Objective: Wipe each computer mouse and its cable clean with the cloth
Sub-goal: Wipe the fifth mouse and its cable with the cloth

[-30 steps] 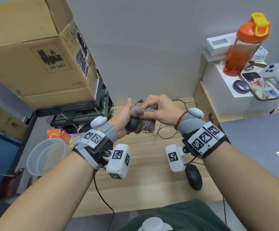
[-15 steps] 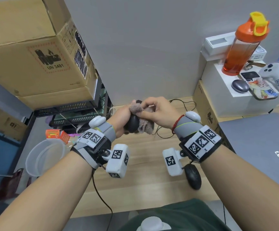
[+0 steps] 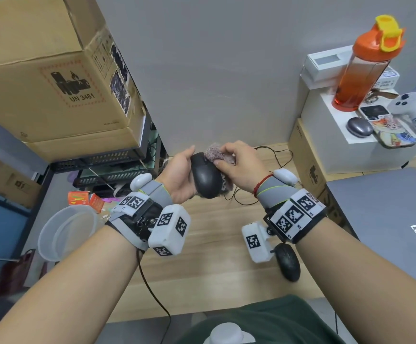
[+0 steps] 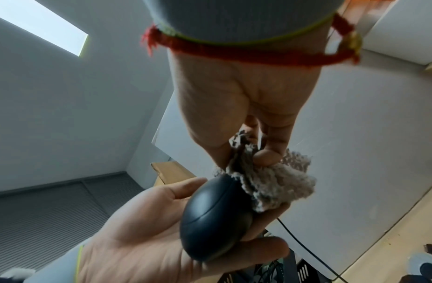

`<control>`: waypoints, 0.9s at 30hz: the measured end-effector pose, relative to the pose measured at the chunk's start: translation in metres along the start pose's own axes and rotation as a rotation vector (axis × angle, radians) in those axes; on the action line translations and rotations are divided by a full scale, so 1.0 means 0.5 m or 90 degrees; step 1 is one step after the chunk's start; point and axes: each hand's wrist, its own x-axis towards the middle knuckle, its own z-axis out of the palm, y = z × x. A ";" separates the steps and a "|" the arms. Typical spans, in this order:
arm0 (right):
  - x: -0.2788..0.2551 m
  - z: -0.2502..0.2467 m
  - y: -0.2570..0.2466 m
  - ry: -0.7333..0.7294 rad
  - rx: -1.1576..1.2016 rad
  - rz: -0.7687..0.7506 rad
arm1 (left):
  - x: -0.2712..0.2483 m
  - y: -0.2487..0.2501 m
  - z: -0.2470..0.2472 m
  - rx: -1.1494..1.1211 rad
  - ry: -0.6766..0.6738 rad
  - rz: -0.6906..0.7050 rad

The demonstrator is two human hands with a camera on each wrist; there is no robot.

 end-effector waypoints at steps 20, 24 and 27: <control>-0.002 -0.005 -0.031 0.010 0.012 -0.097 | 0.022 0.001 -0.001 0.021 -0.018 -0.015; -0.032 -0.001 -0.042 -0.113 0.026 -0.140 | 0.038 0.014 -0.010 -0.005 0.063 0.008; -0.044 0.000 -0.040 -0.198 0.035 -0.151 | 0.037 0.018 -0.009 0.000 0.119 0.025</control>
